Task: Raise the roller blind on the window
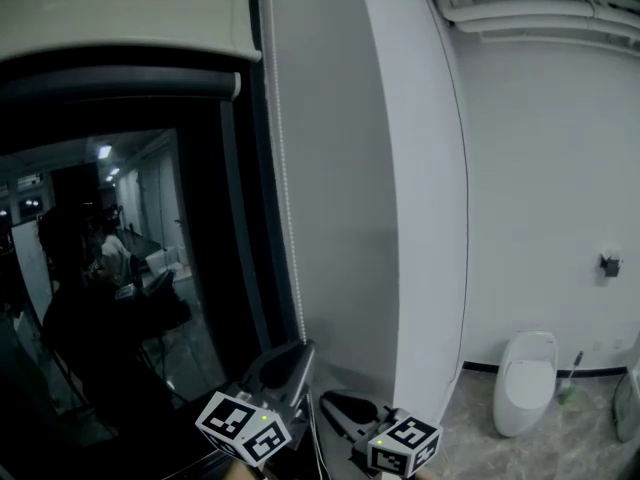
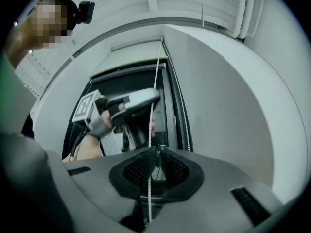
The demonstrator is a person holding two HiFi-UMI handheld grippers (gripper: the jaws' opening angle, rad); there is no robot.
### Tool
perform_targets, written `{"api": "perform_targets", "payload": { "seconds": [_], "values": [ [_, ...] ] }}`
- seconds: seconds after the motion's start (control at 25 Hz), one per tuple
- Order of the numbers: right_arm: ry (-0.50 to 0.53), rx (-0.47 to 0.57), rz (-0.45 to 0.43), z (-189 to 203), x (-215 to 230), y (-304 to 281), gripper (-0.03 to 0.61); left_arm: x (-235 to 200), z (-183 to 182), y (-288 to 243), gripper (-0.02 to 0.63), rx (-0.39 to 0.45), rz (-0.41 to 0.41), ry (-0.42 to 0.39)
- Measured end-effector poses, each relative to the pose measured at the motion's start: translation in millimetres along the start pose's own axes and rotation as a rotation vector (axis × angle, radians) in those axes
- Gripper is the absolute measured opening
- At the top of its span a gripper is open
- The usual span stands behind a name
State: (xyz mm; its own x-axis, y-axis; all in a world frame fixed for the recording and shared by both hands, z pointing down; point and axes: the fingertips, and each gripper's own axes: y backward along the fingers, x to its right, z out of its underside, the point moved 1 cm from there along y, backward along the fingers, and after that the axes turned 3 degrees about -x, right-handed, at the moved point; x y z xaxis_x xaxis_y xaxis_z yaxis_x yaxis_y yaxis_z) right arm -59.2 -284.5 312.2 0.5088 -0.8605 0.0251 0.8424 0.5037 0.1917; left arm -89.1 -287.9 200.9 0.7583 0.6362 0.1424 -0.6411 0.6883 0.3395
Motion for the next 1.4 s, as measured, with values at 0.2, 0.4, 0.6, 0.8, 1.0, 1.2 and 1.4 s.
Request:
{"api": "perform_targets", "payload": {
  "seconds": [0.2, 0.4, 0.6, 0.8, 1.0, 1.2, 1.4],
  "values": [
    [0.061, 0.119, 0.004, -53.7, -3.1, -0.9, 0.018, -6.4, 32.9, 12.7, 0.018, -0.032, -0.019, 0.07],
    [0.025, 0.237, -0.005, -83.7, -5.1, 3.8, 0.018, -7.7, 29.4, 17.6, 0.02, -0.024, -0.036, 0.044],
    [0.07, 0.251, 0.04, -91.2, -0.5, 5.3, 0.009, -13.8, 33.7, 28.0, 0.02, -0.023, -0.082, 0.031],
    [0.058, 0.236, 0.046, -89.8, 1.3, 4.6, 0.009, -18.7, 34.9, 33.5, 0.02, -0.013, -0.085, 0.072],
    [0.068, 0.227, 0.053, -86.5, 2.8, 3.0, 0.009, -21.9, 42.8, 34.9, 0.02, -0.029, -0.096, 0.077],
    [0.083, 0.221, 0.063, -83.6, 3.9, 0.7, 0.008, -25.7, 48.3, 34.8, 0.02, -0.034, -0.103, 0.08],
    [0.08, 0.216, 0.067, -80.2, 6.7, -0.9, 0.009, -31.7, 50.7, 37.3, 0.02, -0.032, -0.11, 0.097]
  ]
}}
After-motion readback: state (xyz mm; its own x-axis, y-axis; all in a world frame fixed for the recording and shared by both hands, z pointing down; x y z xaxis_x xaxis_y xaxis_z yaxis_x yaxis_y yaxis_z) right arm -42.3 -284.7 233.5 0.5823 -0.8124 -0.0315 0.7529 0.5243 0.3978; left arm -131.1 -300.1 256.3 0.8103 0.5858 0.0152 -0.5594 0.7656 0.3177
